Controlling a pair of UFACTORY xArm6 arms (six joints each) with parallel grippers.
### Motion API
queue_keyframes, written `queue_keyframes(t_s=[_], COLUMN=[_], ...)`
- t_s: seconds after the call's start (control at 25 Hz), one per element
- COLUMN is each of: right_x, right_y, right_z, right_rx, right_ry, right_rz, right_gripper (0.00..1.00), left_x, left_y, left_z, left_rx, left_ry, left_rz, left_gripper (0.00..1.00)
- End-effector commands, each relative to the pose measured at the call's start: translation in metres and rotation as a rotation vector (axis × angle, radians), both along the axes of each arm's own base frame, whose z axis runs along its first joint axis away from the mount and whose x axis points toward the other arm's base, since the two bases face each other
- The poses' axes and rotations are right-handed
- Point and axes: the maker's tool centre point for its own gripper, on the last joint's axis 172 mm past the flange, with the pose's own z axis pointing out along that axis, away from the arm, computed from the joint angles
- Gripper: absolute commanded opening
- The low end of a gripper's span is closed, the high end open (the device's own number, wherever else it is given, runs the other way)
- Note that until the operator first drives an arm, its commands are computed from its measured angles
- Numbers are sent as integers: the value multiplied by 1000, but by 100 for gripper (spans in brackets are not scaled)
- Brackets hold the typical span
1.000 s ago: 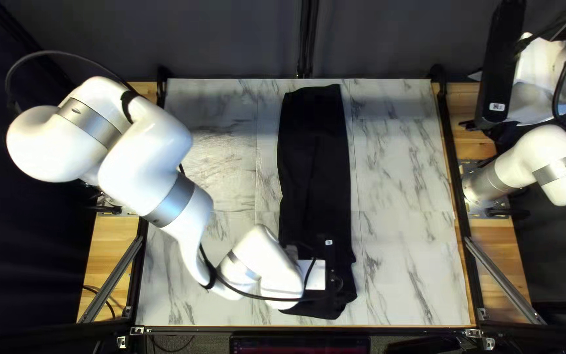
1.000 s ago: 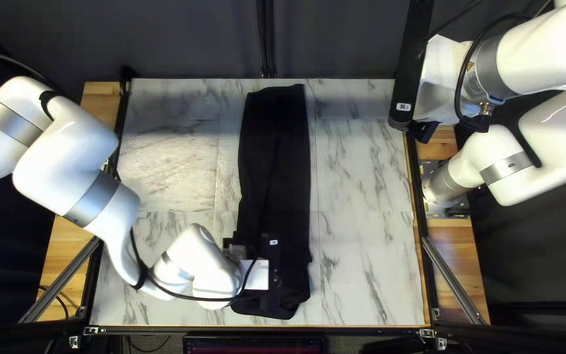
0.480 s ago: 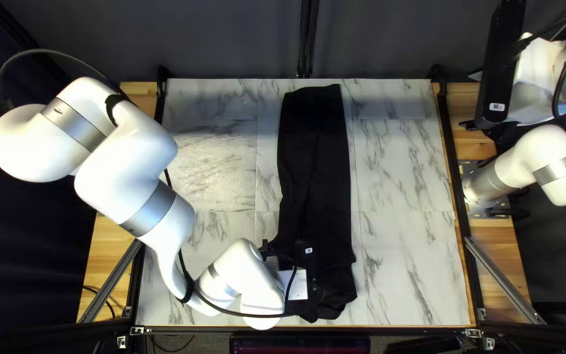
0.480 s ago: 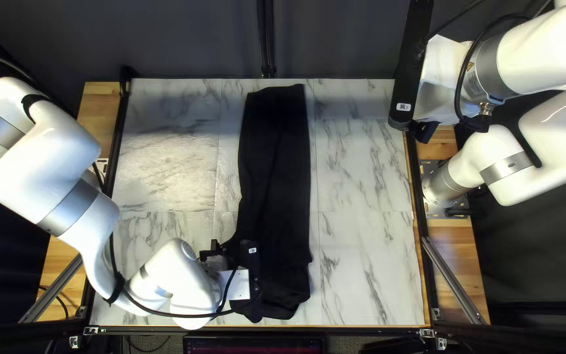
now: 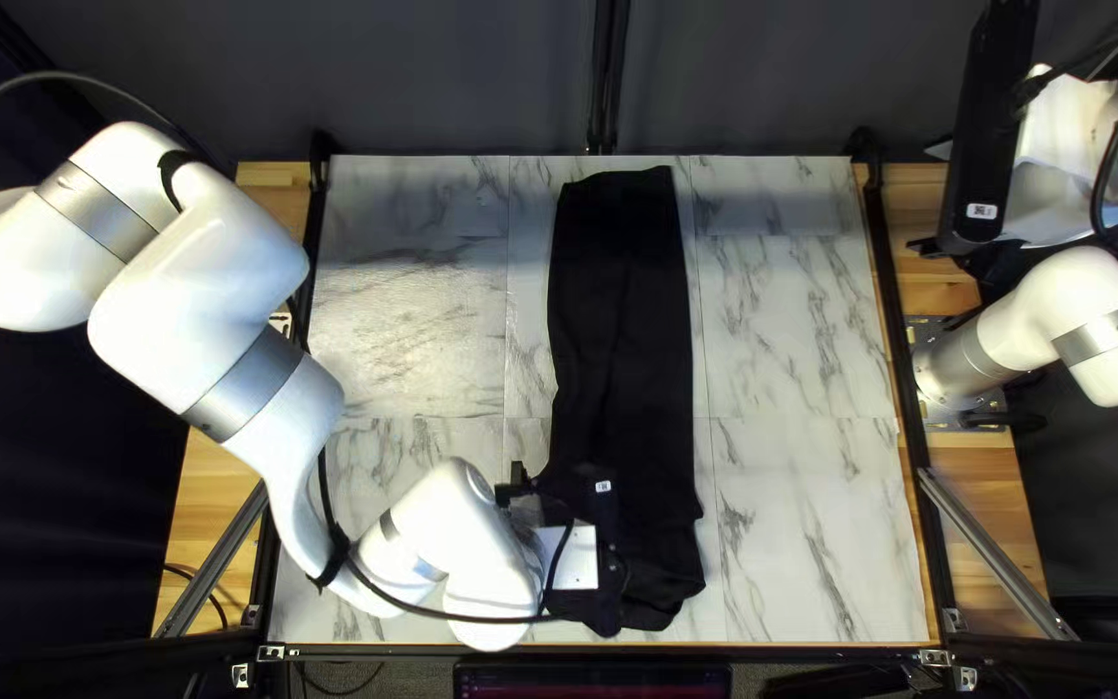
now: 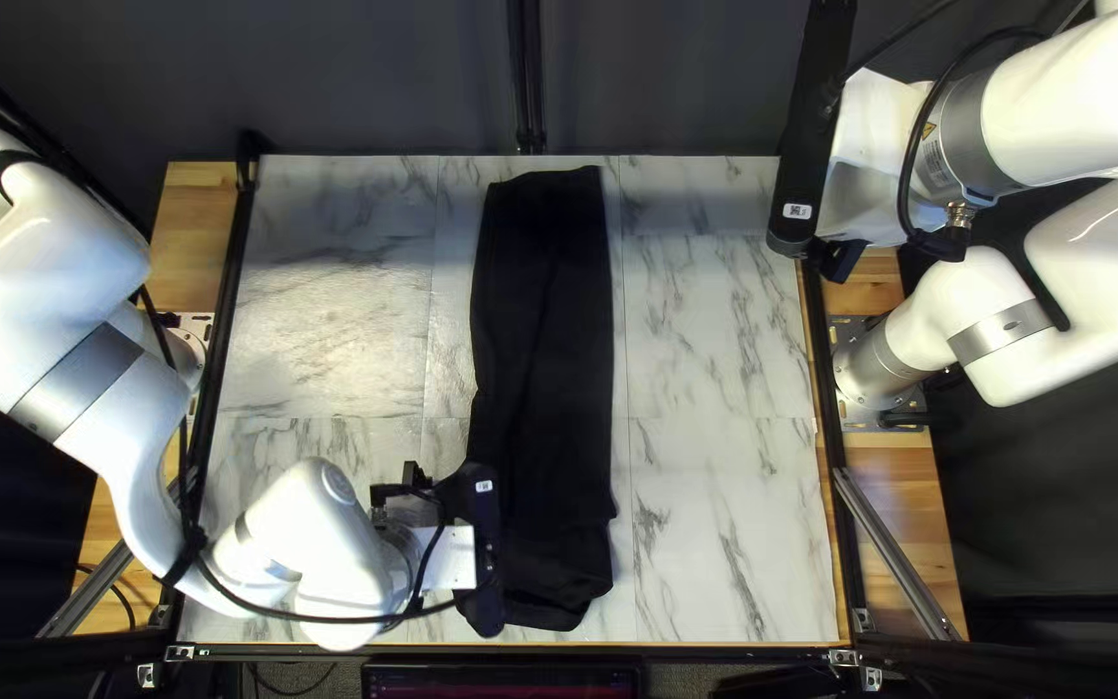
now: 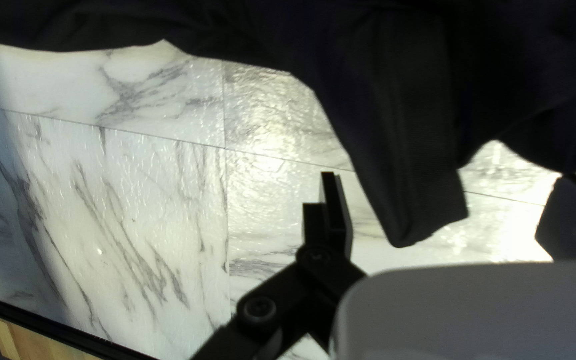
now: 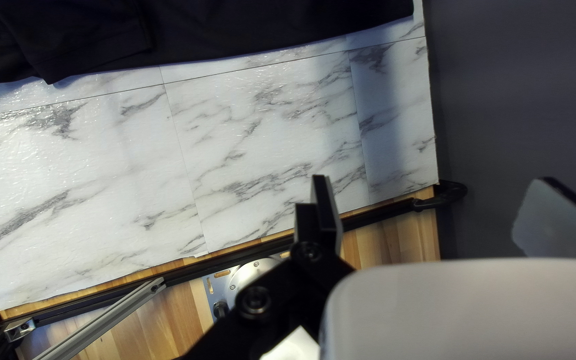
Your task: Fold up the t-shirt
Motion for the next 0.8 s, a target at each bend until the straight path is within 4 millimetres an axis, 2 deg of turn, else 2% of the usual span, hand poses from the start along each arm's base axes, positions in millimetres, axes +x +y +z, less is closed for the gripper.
queue_keyframes(t_s=[0.04,0.16,0.4,0.56,0.8], right_x=[0,0,0,0,0], right_y=[0,0,0,0,0], right_z=[0,0,0,0,0], right_rx=[0,0,0,0,0], right_ry=[0,0,0,0,0], right_rz=[0,0,0,0,0], right_gripper=[100,100,100,100,100], left_x=[-20,-25,-29,-21,-27], left_y=[-9,-22,-35,-50,-48], left_z=[-16,-31,-40,-45,-57], left_rx=[-74,-71,-50,-48,-121], left_ry=[31,52,66,77,102], left_rz=[-19,-10,-34,-160,-359], left_gripper=[100,100,100,100,100])
